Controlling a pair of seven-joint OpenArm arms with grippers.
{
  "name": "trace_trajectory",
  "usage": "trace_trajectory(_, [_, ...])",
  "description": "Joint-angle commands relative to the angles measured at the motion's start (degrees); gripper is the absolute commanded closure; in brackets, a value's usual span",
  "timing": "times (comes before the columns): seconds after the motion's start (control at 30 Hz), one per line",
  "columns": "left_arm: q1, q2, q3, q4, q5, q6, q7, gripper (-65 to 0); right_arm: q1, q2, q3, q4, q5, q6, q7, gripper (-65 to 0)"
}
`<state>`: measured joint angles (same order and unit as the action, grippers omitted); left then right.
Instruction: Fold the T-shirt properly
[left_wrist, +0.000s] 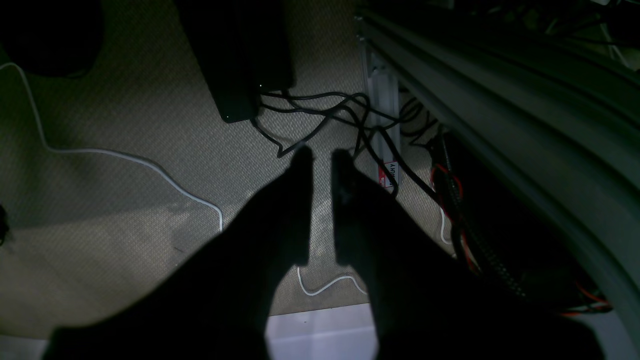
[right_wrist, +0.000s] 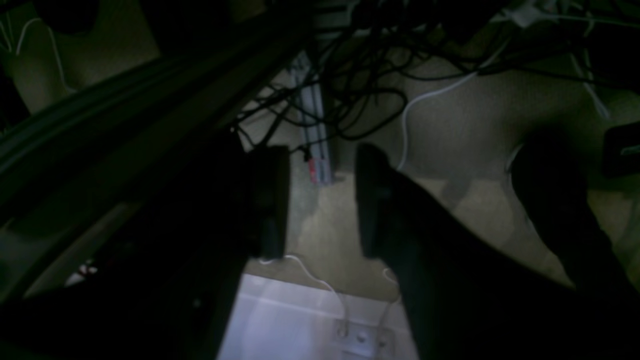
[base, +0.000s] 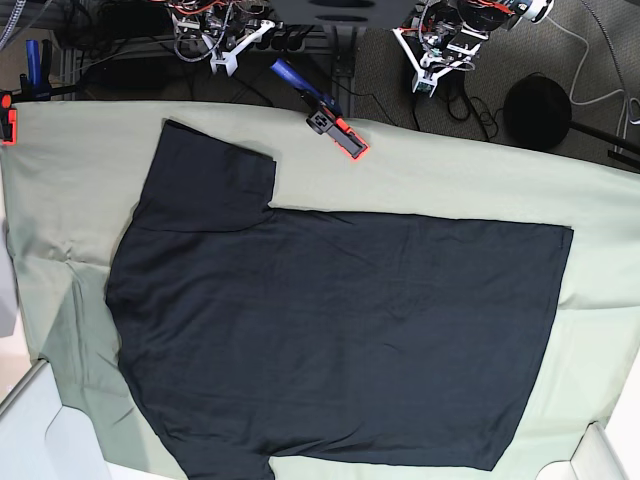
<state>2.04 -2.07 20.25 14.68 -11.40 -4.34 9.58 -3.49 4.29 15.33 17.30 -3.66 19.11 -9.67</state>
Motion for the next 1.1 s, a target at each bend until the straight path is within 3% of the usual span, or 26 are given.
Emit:
trace_trajectory(0.0, [-0.13,0.00,0.04,0.37,0.09,-1.29,-0.42,-10.4,-0.02,0.33,-0.11,0.37,0.24,-2.60,0.28,-23.4])
trace_trajectory(0.8, [-0.13,-0.02,0.04,0.37,0.07,-1.33,0.68,-10.4,-0.04,0.61,-0.11,0.37,2.82,-2.32,0.22,-23.4])
trace_trajectory(0.93, [0.26,-0.44,0.02,1.25,3.34,-4.35,6.16,-10.4,-0.39,1.75,-0.11,0.39,2.80,-2.14,-2.08,-23.4])
trace_trajectory(1.07, [3.67,-2.69,0.02,6.01,3.30,-6.27,6.51,-10.4,-3.06,4.09,-0.11,2.05,2.84,-0.48,-2.84,-23.4])
